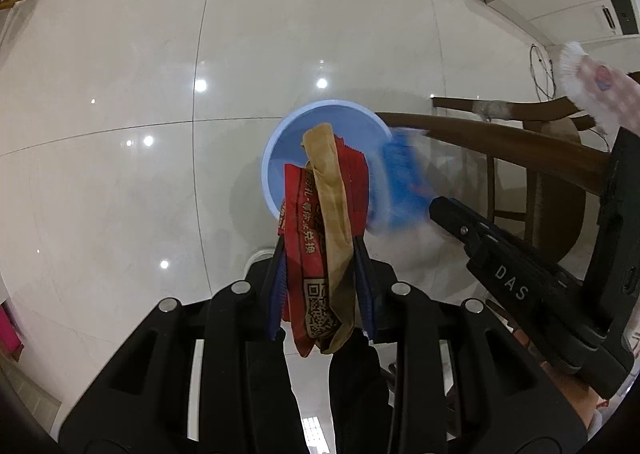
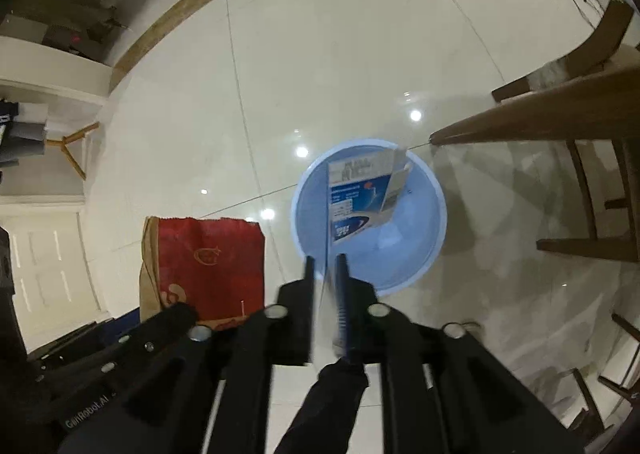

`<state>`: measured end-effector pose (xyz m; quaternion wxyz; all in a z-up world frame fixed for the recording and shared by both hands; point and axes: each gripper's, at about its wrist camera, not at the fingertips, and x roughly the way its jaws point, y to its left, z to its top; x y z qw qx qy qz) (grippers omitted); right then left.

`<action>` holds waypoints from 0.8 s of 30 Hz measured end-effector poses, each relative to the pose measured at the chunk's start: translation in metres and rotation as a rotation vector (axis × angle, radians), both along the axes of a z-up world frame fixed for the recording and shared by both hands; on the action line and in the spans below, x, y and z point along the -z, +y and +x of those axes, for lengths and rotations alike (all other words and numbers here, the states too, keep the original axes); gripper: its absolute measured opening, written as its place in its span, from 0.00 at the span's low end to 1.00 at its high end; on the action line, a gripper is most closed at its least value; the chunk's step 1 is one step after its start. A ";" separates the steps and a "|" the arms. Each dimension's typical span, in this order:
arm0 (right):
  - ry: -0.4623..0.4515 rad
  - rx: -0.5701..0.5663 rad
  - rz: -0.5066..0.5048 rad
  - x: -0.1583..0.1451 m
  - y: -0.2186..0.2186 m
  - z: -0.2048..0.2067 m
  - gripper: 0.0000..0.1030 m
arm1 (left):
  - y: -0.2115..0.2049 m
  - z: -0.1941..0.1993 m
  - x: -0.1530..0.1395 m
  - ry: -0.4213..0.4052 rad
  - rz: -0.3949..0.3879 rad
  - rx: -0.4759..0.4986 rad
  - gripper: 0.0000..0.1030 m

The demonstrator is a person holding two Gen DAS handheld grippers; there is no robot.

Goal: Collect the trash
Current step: 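Carry both items over the blue bucket and open both tools to drop them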

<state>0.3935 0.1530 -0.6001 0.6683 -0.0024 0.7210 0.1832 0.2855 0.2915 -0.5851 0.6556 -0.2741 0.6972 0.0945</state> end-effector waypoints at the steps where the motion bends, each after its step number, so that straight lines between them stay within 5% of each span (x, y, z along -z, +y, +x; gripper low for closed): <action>1: 0.004 0.001 -0.011 0.002 0.001 0.002 0.29 | 0.002 0.000 0.003 0.003 0.003 0.003 0.29; 17: -0.085 0.015 -0.053 -0.040 -0.033 -0.011 0.40 | -0.012 0.020 0.003 0.018 -0.049 0.029 0.31; 19: -0.093 0.025 -0.046 -0.046 -0.039 -0.013 0.41 | -0.018 0.026 0.000 0.014 -0.050 0.035 0.36; 21: -0.102 0.042 -0.049 -0.052 -0.046 -0.012 0.41 | -0.021 0.031 -0.006 0.023 -0.017 0.040 0.58; 24: -0.105 0.064 -0.044 -0.059 -0.060 -0.010 0.42 | -0.026 0.037 -0.011 0.023 -0.036 0.041 0.63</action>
